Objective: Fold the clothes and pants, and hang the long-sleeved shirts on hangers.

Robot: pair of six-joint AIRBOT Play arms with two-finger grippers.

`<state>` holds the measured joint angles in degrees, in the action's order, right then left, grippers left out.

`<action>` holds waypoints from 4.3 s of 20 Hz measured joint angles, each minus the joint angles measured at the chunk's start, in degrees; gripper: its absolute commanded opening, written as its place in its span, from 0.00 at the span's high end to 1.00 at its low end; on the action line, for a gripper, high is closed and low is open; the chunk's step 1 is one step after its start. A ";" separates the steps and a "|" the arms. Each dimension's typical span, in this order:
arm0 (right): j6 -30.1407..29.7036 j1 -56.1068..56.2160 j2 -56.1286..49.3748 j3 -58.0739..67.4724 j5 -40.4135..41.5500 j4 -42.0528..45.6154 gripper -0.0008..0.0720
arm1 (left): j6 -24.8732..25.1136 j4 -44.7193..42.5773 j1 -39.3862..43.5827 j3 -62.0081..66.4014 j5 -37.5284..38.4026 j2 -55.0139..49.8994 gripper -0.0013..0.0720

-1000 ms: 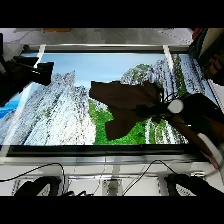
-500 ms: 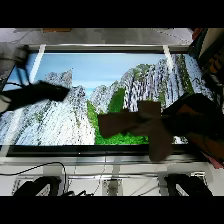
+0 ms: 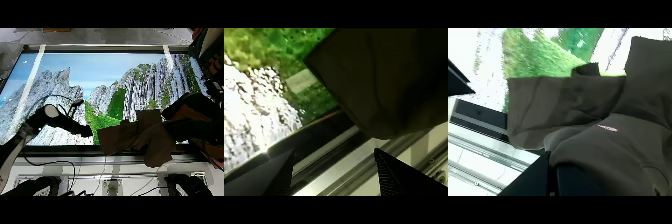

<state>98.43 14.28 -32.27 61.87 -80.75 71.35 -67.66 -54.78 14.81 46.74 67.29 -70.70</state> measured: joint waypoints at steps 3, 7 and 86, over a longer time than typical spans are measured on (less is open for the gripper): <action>0.09 0.00 -0.61 -0.90 0.68 0.04 0.97 | 1.33 4.50 1.31 -1.64 0.76 -4.52 0.23; 0.09 0.00 -1.01 -1.33 1.14 0.00 0.97 | 3.85 9.99 4.13 -2.34 -0.68 -10.03 0.24; -12.00 0.00 -39.01 9.68 24.70 6.99 0.97 | 6.27 17.11 -11.76 -30.45 -13.18 14.10 0.48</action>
<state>86.43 14.28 -71.29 71.55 -56.05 78.35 -61.39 -37.67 3.05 16.29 54.11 -56.60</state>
